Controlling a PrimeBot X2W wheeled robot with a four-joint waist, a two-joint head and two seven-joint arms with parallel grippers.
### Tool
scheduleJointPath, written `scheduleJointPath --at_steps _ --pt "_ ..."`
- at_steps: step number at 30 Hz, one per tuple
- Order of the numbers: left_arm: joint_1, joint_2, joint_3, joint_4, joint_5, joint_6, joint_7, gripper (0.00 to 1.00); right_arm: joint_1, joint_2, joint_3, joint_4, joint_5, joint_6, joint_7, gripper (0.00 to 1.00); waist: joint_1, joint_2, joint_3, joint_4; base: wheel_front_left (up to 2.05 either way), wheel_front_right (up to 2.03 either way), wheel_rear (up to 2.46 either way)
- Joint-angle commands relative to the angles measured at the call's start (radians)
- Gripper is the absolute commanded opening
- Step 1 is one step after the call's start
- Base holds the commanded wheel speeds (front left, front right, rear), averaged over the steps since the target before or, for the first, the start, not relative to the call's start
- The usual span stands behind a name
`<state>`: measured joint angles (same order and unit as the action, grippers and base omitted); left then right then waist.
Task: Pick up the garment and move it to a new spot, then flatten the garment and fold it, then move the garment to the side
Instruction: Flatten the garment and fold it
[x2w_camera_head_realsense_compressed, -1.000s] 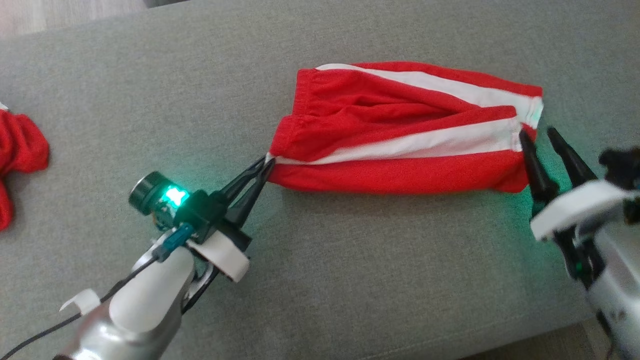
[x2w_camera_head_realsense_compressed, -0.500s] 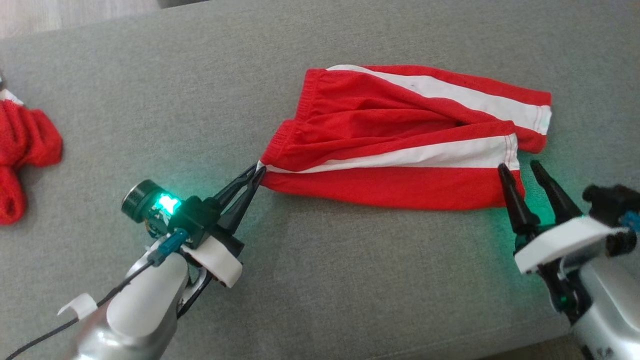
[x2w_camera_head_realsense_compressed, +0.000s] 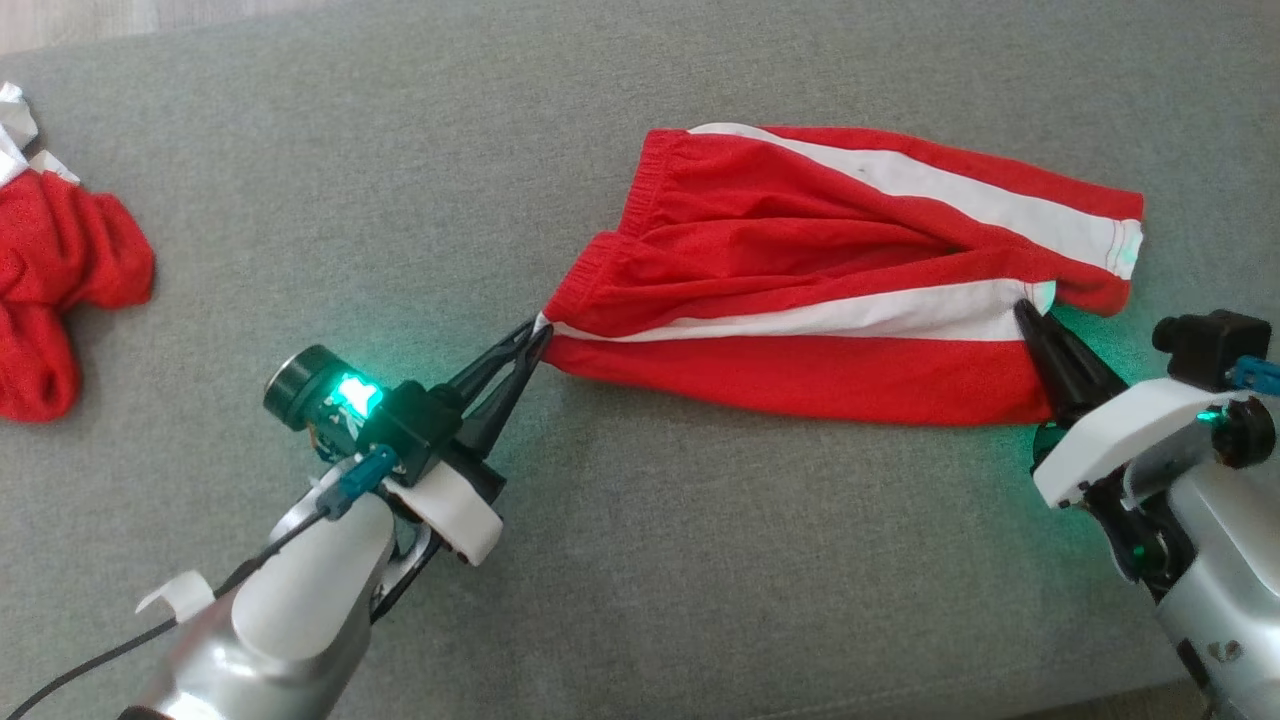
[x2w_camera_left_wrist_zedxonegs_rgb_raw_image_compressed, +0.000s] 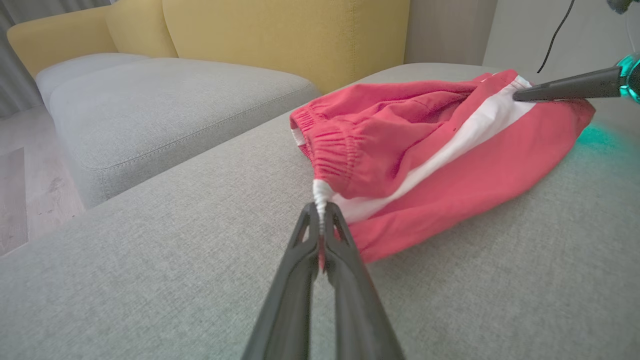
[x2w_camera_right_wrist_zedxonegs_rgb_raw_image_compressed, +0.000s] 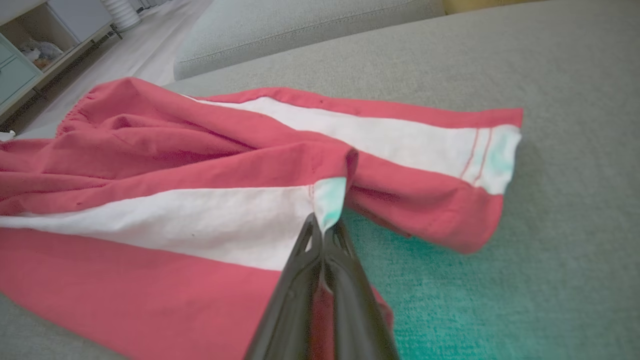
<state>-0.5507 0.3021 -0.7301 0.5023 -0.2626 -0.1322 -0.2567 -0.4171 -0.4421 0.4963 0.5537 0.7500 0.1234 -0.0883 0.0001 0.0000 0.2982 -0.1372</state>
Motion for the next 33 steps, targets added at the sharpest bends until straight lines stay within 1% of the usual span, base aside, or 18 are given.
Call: scheduleJointPath --at_steps 1,4,8,10,13,15,18,20,22,25,27,30,33 --pt "-0.04 0.018 0.029 -0.021 -0.002 0.002 -0.005 0.0 -0.016 -0.03 0.016 -0.019 0.008 0.007 -0.018 0.0 -0.0001 0.0 -0.002 0.002 0.0 0.0 0.0" --pt "-0.045 0.017 0.035 -0.036 -0.011 0.002 -0.005 0.0 -0.032 -0.048 0.023 -0.027 0.009 0.007 -0.057 0.0 -0.0001 0.0 -0.007 0.002 0.0 0.0 0.0" --pt "-0.095 0.022 0.059 -0.079 -0.02 0.002 -0.005 0.0 -0.091 -0.085 -0.031 -0.067 0.01 0.007 -0.123 0.0 -0.0001 0.0 -0.014 -0.001 0.0 0.0 0.0" --pt "-0.153 0.024 0.056 -0.09 -0.02 0.002 -0.005 0.0 -0.14 -0.113 -0.061 -0.09 0.0 0.007 -0.138 0.0 -0.0001 0.0 -0.015 -0.002 0.0 0.0 0.0" --pt "-0.297 0.02 0.028 -0.09 -0.018 0.002 -0.005 0.0 -0.252 -0.155 -0.09 -0.106 -0.044 0.007 -0.144 0.0 -0.0001 0.0 -0.005 -0.007 0.0 0.0 0.0" --pt "-0.417 0.002 0.026 -0.084 -0.016 0.002 -0.005 0.0 -0.354 -0.175 -0.116 -0.1 -0.079 0.007 -0.147 0.0 -0.0001 0.0 0.012 -0.012 0.0 0.0 0.0" --pt "-0.577 -0.042 0.064 -0.087 0.0 0.002 -0.005 0.0 -0.505 -0.178 -0.175 -0.078 -0.115 0.007 -0.157 0.0 -0.0001 0.0 0.041 -0.017 0.0 0.0 0.0" --pt "-0.643 -0.068 0.104 -0.103 0.02 0.002 -0.005 0.0 -0.578 -0.174 -0.203 -0.069 -0.137 0.007 -0.162 0.0 -0.0001 0.0 0.053 -0.02 0.0 0.0 0.0" --pt "-0.668 -0.085 0.139 -0.128 0.041 0.004 -0.005 0.0 -0.617 -0.174 -0.214 -0.071 -0.156 0.007 -0.166 0.0 -0.0001 0.0 0.06 -0.022 0.0 0.0 0.0" --pt "-0.626 -0.088 0.171 -0.163 0.06 0.004 -0.005 0.0 -0.599 -0.165 -0.241 -0.082 -0.161 0.007 -0.17 0.0 -0.0001 0.0 0.054 -0.024 0.0 0.0 0.0" --pt "-0.555 -0.078 0.166 -0.181 0.066 0.003 -0.005 0.0 -0.536 -0.154 -0.258 -0.098 -0.161 0.007 -0.172 0.0 -0.0001 0.0 0.047 -0.024 0.0 0.0 0.0" --pt "-0.413 -0.06 0.137 -0.201 0.069 0.002 -0.005 0.0 -0.387 -0.133 -0.279 -0.128 -0.177 0.007 -0.173 0.0 -0.0001 0.0 0.035 -0.022 0.0 0.0 0.0" --pt "-0.238 -0.036 0.088 -0.231 0.075 0.002 -0.005 0.0 -0.208 -0.076 -0.333 -0.186 -0.166 0.007 -0.173 0.0 -0.0001 0.0 0.011 -0.029 0.0 0.0 0.0"
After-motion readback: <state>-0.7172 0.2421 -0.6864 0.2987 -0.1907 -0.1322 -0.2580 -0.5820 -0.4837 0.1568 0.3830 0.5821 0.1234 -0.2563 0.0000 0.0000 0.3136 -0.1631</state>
